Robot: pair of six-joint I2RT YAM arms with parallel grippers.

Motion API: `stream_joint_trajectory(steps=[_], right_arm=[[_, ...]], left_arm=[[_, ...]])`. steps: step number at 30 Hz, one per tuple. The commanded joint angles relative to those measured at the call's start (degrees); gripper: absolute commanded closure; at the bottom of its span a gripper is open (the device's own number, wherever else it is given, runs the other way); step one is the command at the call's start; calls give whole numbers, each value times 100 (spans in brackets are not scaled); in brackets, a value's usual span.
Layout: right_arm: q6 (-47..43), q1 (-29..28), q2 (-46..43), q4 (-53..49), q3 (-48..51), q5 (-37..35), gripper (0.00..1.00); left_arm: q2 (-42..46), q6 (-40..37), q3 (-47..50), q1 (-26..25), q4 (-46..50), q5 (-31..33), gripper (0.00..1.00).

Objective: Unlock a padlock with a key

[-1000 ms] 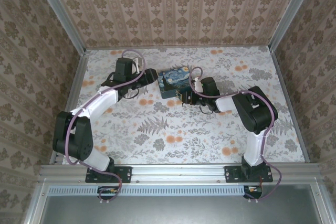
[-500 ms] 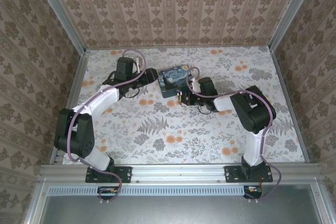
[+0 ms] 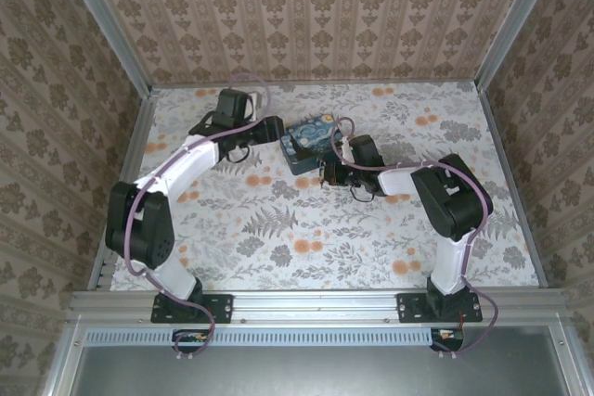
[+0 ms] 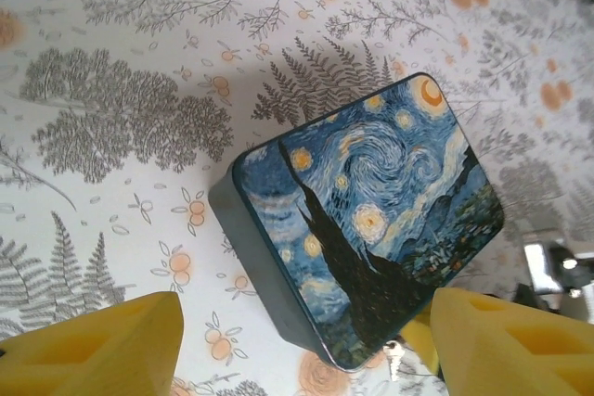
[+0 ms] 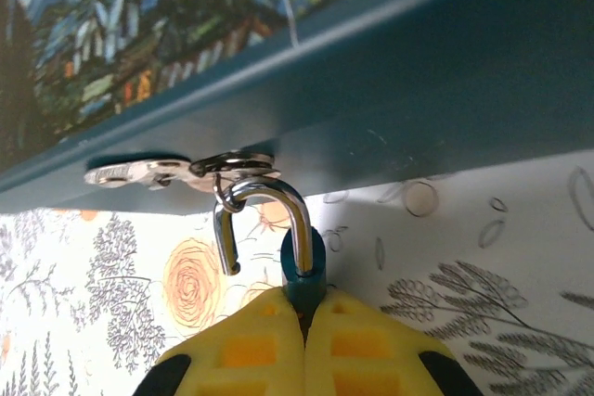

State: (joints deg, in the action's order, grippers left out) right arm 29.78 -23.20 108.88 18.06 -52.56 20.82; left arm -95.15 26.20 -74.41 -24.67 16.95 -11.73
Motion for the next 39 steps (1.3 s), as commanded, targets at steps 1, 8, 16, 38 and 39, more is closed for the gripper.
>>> stream_joint_trajectory(steps=[1, 8, 16, 38, 39], right_arm=[[379, -22, -207, -526, -91, -501, 100], [615, -9, -297, -504, 8, -612, 100], [783, 7, -245, -299, 80, -544, 100], [1886, 429, -151, 767, 400, -172, 100], [1958, 453, -124, 837, 396, -132, 100]], left_arm=[[-350, -761, -536, -382, 914, 812, 28], [-1129, -1064, -1315, -779, 1346, 1263, 27], [-1980, -1274, -2126, -1133, 1729, 1677, 27], [-2635, -1714, -2078, -1705, 2062, 2614, 27], [-2655, -1729, -2058, -1731, 2075, 2652, 27]])
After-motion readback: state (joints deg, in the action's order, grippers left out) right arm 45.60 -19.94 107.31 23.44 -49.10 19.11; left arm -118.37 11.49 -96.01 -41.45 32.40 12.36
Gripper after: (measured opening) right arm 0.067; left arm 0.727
